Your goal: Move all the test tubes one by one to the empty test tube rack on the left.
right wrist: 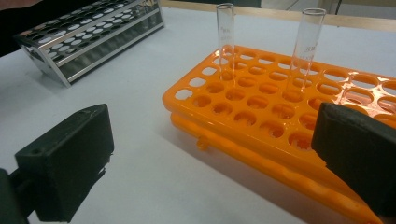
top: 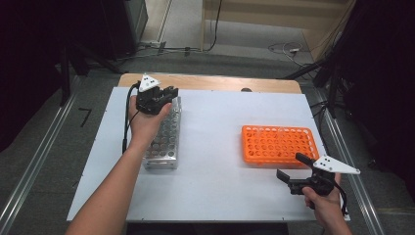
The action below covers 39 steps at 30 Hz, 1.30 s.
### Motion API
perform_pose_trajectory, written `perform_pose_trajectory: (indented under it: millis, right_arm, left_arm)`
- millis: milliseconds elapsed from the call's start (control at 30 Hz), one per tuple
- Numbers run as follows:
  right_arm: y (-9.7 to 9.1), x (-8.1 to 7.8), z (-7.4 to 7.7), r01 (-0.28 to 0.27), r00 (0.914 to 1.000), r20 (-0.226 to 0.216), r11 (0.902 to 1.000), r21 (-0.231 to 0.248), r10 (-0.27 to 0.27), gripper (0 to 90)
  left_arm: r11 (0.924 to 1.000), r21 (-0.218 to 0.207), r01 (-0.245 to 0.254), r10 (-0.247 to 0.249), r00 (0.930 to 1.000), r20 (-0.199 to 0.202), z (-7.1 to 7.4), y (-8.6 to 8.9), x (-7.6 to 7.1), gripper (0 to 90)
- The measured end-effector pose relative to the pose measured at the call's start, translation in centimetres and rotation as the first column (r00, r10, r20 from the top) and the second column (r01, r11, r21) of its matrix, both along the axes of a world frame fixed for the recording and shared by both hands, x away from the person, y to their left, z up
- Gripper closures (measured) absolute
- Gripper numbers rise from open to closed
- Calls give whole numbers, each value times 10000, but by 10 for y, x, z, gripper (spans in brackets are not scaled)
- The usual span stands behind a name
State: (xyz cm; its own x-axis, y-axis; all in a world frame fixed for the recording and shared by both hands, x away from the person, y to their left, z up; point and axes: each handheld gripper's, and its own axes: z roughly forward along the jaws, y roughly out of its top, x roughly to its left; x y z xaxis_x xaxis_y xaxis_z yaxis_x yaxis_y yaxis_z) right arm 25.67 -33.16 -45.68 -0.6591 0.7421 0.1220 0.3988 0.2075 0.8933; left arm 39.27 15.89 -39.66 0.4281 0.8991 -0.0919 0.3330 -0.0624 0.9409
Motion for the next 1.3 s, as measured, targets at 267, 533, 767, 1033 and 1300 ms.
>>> perform_pose_trajectory:
  millis: [267, 533, 767, 1033, 1300]
  right_arm:
    - [-1, 1, -1, 16, 10000, 42, 10000, 5, -16, 0]
    - [-2, 1, -1, 21, 10000, 36, 10000, -16, -21, 0]
    - [-1, 1, -1, 5, 10000, 27, 10000, -26, -5, 0]
    - [0, 1, -2, -12, 10000, -9, 10000, -48, 12, 0]
    - [2, 1, -2, -58, 10000, -2, 10000, -73, 58, 0]
  left_arm:
    - [9997, 178, -190, 194, 9996, -218, -9, 2, 9, 763]
    - [9991, 363, -216, 235, 9984, -524, -19, -1, 11, 762]
    - [9970, 768, -121, 187, 9961, -864, -30, -4, 9, 760]
    - [9954, 961, -41, 173, 9904, -1371, -34, -5, 11, 755]
    - [9970, 776, -8, 142, 9851, -1716, -32, -4, 9, 678]
